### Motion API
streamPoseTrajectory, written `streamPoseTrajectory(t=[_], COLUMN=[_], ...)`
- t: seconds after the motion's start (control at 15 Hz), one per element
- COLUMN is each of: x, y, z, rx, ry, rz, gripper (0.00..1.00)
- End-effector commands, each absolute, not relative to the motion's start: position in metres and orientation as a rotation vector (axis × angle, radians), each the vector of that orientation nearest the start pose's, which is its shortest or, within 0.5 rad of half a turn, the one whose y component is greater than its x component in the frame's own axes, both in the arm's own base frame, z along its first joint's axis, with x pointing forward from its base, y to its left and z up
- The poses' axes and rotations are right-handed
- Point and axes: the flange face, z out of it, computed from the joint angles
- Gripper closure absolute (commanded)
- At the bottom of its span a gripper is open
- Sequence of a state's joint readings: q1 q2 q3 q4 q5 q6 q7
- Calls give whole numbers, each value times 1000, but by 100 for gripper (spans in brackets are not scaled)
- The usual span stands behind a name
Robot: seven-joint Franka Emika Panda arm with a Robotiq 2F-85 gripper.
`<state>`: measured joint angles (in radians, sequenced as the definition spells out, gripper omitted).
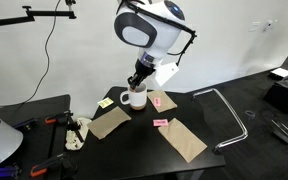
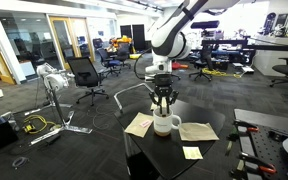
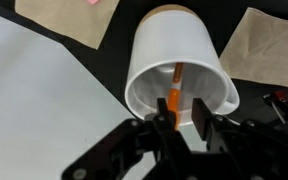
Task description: Take the marker out of the white cup and place on the table
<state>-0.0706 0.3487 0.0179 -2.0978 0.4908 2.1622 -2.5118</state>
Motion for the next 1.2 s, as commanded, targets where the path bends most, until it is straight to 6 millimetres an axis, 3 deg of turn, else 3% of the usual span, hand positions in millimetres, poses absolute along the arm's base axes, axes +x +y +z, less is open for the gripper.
streamPoseTrajectory(t=[0.0,1.13], x=[561,558], y=[-9,-9], z=[230,206], rx=[1665,1700], ry=[3042,3081], rz=[476,471], gripper=[67,65])
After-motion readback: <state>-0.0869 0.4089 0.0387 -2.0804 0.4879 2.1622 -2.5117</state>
